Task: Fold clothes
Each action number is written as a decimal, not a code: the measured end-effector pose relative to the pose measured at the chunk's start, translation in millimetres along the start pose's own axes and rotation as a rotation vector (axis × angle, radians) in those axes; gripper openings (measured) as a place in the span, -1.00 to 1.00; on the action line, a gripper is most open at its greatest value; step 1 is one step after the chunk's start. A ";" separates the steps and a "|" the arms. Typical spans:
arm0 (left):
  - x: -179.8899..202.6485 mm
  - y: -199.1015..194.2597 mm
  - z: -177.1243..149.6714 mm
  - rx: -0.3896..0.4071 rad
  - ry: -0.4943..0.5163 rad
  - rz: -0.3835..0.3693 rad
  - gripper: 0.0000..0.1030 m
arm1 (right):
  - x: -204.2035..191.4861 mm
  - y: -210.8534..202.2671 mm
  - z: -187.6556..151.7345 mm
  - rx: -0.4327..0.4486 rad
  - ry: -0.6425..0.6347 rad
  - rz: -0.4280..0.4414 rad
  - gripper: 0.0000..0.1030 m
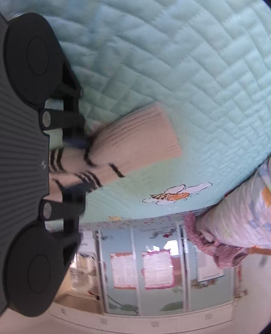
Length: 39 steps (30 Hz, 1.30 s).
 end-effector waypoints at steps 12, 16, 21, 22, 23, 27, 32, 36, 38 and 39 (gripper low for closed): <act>62.1 -132.1 -43.7 0.256 0.376 0.073 -0.81 | -19.0 -7.1 -3.8 0.014 -0.041 0.021 0.28; 23.1 -116.5 -50.0 0.190 0.320 0.143 -0.81 | -23.8 -15.8 -8.0 0.021 -0.043 0.045 0.28; -15.3 -111.1 -42.1 0.180 0.174 0.150 -0.79 | -18.2 -35.5 -2.8 0.056 -0.035 0.038 0.29; -18.9 -112.1 -43.0 0.181 0.160 0.157 -0.77 | -15.9 -37.9 -1.6 0.060 -0.031 0.034 0.29; -22.5 -113.2 -44.1 0.182 0.146 0.163 -0.59 | -14.2 -38.1 -1.0 0.059 -0.032 0.029 0.29; -28.9 -128.9 -55.9 0.168 0.062 0.134 -0.02 | -5.3 -33.8 0.0 0.048 -0.019 0.010 0.32; -29.4 -143.6 -98.4 0.111 0.113 0.195 0.11 | 13.9 -20.3 -4.4 0.019 0.049 0.007 0.33; -5.2 -133.4 -145.2 0.024 0.269 0.225 0.13 | 21.7 -15.9 -7.4 0.014 0.070 -0.009 0.33; 14.1 -119.2 -166.2 -0.023 0.366 0.226 0.13 | 19.9 -16.8 -5.7 0.023 0.056 -0.018 0.33; 20.3 -111.4 -172.5 -0.039 0.389 0.220 0.13 | 16.9 -16.7 -3.9 0.030 0.035 -0.030 0.33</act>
Point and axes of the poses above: each gripper's, at about its wrist camera, not at the fingertips, and y roughly the way its jaws point, x to its right, z to its top, the point moved 9 cm from there along y, roughly the way its jaws point, and after that the axes turned 15 degrees about -x, right-handed, at the moved point
